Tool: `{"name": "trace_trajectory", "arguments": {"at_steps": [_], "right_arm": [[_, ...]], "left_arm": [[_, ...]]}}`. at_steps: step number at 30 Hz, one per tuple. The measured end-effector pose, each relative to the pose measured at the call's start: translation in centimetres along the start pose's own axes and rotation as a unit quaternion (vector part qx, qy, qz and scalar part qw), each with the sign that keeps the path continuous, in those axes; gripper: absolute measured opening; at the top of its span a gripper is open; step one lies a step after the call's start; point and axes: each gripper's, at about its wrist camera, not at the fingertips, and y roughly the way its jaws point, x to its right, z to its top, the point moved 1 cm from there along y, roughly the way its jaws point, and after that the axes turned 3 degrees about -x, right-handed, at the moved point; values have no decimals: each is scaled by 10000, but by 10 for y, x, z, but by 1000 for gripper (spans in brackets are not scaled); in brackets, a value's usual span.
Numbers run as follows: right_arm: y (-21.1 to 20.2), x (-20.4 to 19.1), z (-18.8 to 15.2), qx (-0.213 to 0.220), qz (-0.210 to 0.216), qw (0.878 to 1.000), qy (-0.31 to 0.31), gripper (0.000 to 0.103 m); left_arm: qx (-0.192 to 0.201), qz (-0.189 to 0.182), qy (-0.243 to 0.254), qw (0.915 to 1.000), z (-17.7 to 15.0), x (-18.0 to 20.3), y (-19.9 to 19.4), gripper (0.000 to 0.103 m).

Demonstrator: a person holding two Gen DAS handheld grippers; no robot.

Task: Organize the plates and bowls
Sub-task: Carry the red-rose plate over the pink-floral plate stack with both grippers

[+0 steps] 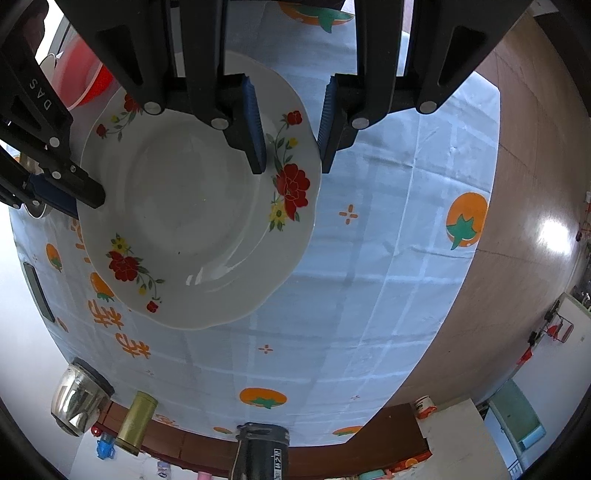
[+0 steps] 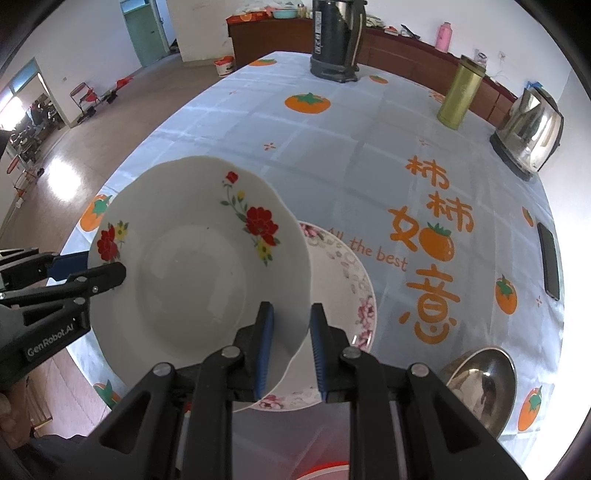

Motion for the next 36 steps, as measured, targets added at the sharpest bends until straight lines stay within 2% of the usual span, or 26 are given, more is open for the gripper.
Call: {"name": "trace_trajectory", "arguments": {"at_steps": [36], "right_arm": [[-7, 43, -18, -54, -225, 9989, 418, 20]], "left_arm": [[-38, -120, 492, 9987, 8, 49, 5, 30]]}}
